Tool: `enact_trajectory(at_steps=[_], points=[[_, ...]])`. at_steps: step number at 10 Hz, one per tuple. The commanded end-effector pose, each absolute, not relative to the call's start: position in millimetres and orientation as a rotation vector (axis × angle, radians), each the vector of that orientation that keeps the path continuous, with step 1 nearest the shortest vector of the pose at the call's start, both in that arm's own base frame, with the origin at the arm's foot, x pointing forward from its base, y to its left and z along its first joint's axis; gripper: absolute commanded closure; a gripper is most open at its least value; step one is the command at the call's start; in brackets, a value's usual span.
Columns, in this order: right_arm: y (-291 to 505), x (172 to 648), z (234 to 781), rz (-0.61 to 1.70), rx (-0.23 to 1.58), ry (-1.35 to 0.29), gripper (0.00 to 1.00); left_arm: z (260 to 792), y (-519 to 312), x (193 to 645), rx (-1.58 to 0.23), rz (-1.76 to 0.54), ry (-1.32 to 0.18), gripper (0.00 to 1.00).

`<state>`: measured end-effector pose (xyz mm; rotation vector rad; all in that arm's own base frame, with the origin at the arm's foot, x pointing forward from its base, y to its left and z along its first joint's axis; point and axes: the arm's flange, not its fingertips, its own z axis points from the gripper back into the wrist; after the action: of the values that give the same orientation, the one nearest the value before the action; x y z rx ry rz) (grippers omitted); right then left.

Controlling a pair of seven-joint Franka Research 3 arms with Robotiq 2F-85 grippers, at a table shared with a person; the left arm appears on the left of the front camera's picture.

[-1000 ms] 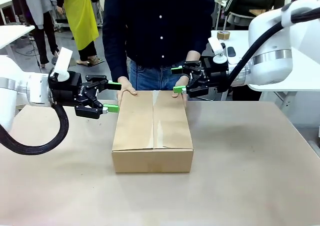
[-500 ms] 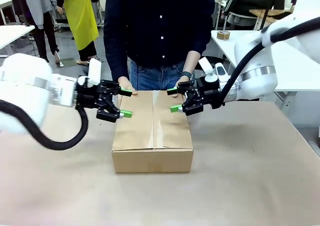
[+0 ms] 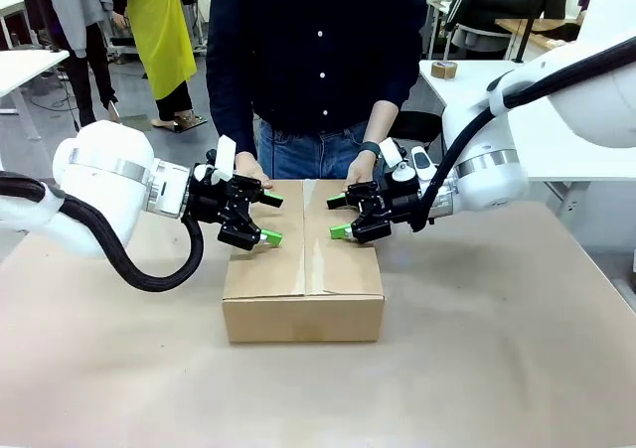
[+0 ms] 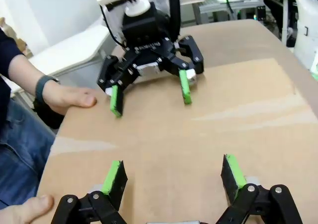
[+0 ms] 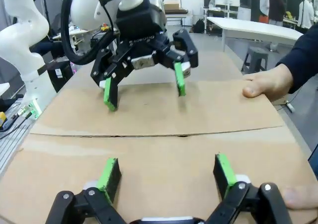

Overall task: Pack the gift set into the box.
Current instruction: Press and hold the closed box until the human finishes sealing it.

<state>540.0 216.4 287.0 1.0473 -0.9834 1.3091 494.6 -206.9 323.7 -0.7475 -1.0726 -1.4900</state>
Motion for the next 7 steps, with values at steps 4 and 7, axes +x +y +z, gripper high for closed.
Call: enact_trajectory(at_steps=[4, 7], points=[[220, 548, 280, 1.308, 0.993, -0.858, 0.0, 310, -187, 503, -0.73, -1.468, -0.995, 0.0], [222, 550, 281, 1.301, 0.986, -0.86, 0.0, 309, -170, 505, -0.744, -1.442, -0.993, 0.0]])
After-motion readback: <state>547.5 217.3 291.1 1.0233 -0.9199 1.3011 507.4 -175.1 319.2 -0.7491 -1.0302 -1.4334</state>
